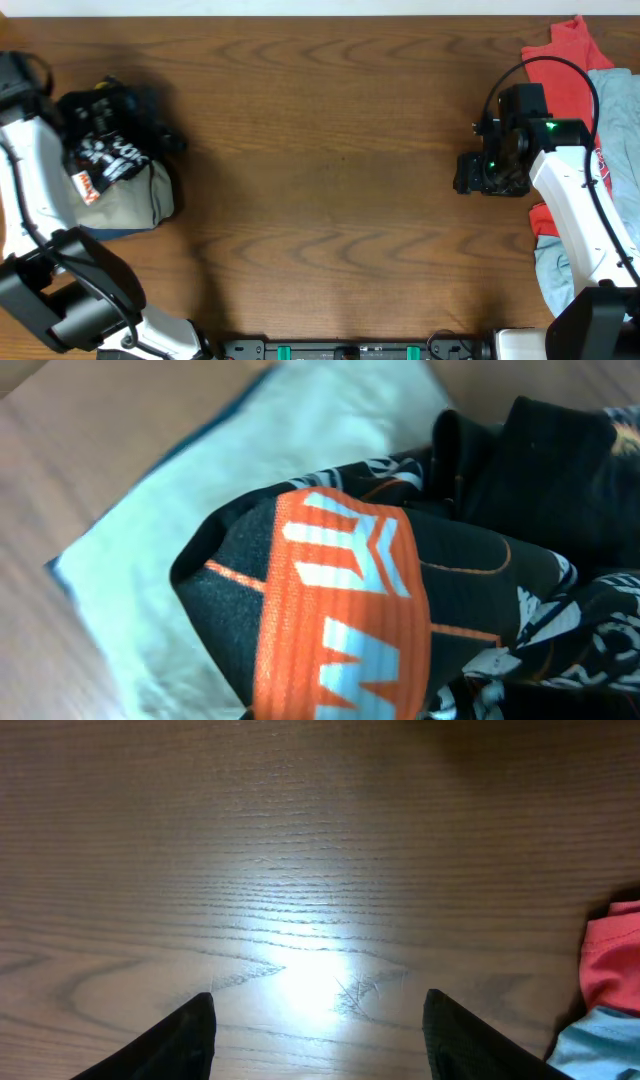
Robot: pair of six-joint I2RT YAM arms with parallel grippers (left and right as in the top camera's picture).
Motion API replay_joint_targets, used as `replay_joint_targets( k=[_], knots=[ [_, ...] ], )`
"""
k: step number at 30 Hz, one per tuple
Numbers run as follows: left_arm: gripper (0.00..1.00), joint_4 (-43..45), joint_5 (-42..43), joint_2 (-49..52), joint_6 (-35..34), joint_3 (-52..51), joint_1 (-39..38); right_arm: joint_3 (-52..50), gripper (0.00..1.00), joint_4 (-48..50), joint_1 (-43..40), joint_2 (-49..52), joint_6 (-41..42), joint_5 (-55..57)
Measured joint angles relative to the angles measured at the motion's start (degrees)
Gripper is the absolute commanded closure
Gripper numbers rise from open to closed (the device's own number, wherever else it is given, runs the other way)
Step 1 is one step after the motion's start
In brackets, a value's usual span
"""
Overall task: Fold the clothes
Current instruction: 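Carry the jersey bundle left and place it on the khaki stack, then open the left gripper and withdraw it from the stack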
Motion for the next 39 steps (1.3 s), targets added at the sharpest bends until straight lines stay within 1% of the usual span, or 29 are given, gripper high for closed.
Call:
replay_joint_targets(
  k=[3,4,5,6,7,8,9,10,16,20,23,26,31,33,39],
  knots=[
    [0.94,-0.59,0.0,0.0,-2.19,0.0,2.45,0.0,0.36,0.0,0.0,0.0,0.0,0.0],
    [0.91,-0.74,0.0,0.0,-2.67,0.0,3.06,0.0,0.35,0.0,0.0,0.0,0.0,0.0],
    [0.83,-0.81,-0.02,0.0,-3.1,0.0,3.65,0.0,0.35,0.0,0.0,0.0,0.0,0.0],
    [0.6,-0.85,-0.02,0.0,-3.76,0.0,4.17,0.0,0.36,0.0,0.0,0.0,0.0,0.0],
    [0.32,-0.87,-0.04,0.0,-3.89,0.0,4.55,0.0,0.36,0.0,0.0,0.0,0.0,0.0],
    [0.13,-0.9,-0.07,0.0,-4.15,0.0,4.85,0.0,0.35,0.0,0.0,0.0,0.0,0.0],
    [0.0,-0.9,-0.09,0.0,-4.39,0.0,5.11,0.0,0.35,-0.02,0.0,0.0,0.0,0.0],
    [0.02,-0.9,-0.11,0.0,-4.68,0.0,5.27,0.0,0.35,-0.04,0.0,0.0,0.0,0.0],
    [0.02,-1.4,0.31,0.0,-6.01,0.0,5.38,0.0,0.35,-0.15,0.0,0.0,0.0,0.0],
    [0.02,-1.2,4.28,0.0,-6.54,0.0,4.76,0.0,0.34,-0.04,0.0,0.0,0.0,0.0],
    [0.02,-0.68,7.8,0.0,-5.79,0.0,2.6,0.0,0.34,0.0,0.0,0.0,0.0,0.0],
    [0.02,-0.61,9.75,0.0,-4.22,0.0,-1.46,0.0,0.34,0.0,0.0,0.0,0.0,0.0],
    [0.02,-2.32,11.47,0.0,-0.79,0.0,-10.58,0.0,0.34,0.2,0.0,0.0,0.0,0.0],
    [0.02,-4.33,11.89,0.0,0.42,0.0,-14.45,0.0,0.28,0.72,0.0,0.0,0.22,-0.02],
    [0.02,-13.51,13.94,0.0,5.42,0.0,-26.69,0.0,0.19,4.17,0.0,0.0,2.6,0.0]
  ],
)
